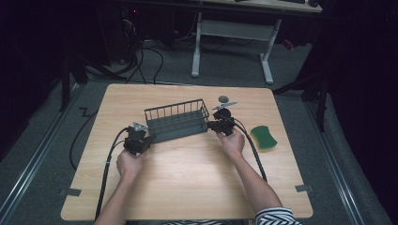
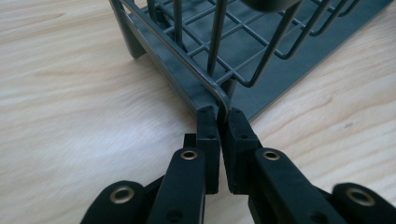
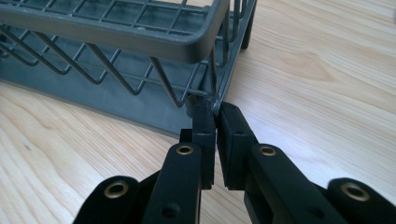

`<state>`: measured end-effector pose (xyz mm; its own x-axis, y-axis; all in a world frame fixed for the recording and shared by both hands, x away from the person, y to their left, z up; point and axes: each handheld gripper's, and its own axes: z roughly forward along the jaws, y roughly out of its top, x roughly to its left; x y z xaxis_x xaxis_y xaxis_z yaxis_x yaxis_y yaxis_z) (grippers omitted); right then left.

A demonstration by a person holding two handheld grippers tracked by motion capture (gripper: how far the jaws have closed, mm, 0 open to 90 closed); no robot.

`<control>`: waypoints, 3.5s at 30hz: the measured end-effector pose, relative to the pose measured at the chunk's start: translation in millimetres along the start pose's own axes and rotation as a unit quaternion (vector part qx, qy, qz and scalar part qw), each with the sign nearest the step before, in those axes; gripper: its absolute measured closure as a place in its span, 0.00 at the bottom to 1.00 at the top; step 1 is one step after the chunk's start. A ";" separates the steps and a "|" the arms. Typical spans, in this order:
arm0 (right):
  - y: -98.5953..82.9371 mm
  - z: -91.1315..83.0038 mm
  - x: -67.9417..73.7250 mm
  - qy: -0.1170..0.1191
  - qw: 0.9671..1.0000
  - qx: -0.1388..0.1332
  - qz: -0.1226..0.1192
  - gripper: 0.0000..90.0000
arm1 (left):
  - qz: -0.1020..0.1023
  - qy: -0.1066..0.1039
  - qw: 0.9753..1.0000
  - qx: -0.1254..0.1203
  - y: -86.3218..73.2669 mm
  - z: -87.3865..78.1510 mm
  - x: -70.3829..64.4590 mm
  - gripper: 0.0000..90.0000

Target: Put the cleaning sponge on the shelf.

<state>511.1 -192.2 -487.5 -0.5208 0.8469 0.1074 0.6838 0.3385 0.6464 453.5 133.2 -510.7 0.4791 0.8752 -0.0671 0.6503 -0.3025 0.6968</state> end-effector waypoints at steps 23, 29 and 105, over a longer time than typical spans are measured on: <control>-36.7 -41.9 -48.2 -0.055 0.997 -0.001 0.059 0.96 | 0.016 -0.028 0.999 0.029 58.1 52.3 -38.6 0.95; -46.5 -49.9 -54.5 -0.058 0.996 -0.006 0.071 0.95 | 0.011 -0.036 0.999 0.026 63.3 59.4 -45.7 0.95; -111.2 -98.2 -117.2 -0.157 0.981 -0.022 0.109 0.19 | -0.003 0.045 0.998 -0.038 -66.1 -28.4 -8.8 0.40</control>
<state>446.0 -369.3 -497.8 -0.1759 0.9843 0.0137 0.7355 0.1222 0.6664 389.6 156.3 -535.9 0.4170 0.9089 -0.0095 0.6057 -0.2701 0.7484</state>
